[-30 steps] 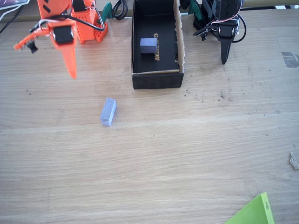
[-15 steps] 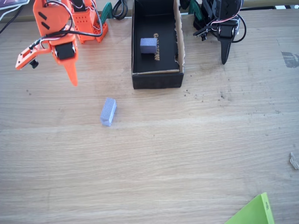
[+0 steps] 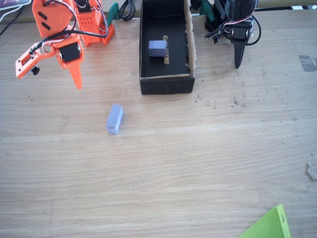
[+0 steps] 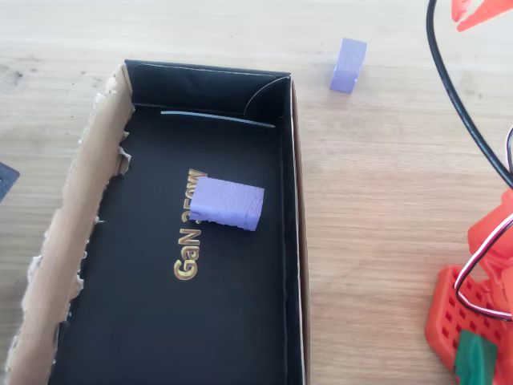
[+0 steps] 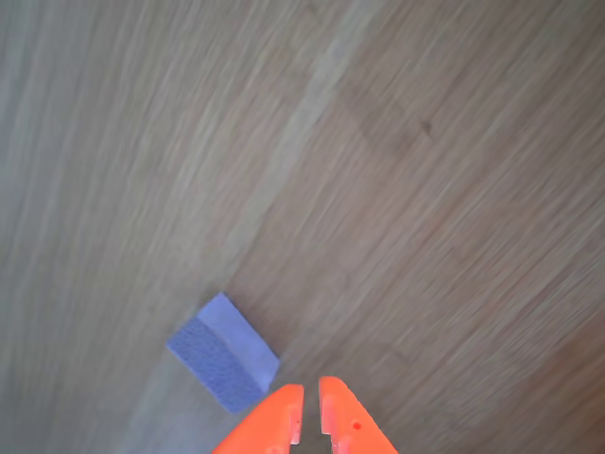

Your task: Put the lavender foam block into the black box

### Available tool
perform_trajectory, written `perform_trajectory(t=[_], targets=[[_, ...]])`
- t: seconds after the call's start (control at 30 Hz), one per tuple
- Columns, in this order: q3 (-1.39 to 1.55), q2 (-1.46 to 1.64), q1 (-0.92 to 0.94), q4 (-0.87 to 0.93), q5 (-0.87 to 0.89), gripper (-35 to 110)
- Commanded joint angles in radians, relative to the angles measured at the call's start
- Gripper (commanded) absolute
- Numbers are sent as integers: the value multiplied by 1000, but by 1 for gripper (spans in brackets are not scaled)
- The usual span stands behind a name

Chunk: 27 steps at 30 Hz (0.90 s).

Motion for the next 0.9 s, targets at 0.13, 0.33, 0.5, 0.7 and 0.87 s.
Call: perform_trajectory(t=[0.13,0.33,0.5,0.7,0.87], targets=[[-31,17,3,51,91,0],[-23,25,0,41,123,0],[-23,20,3,80,253,0],[-8,12,6,156,479,0],[-8,6,8,198,592,0]])
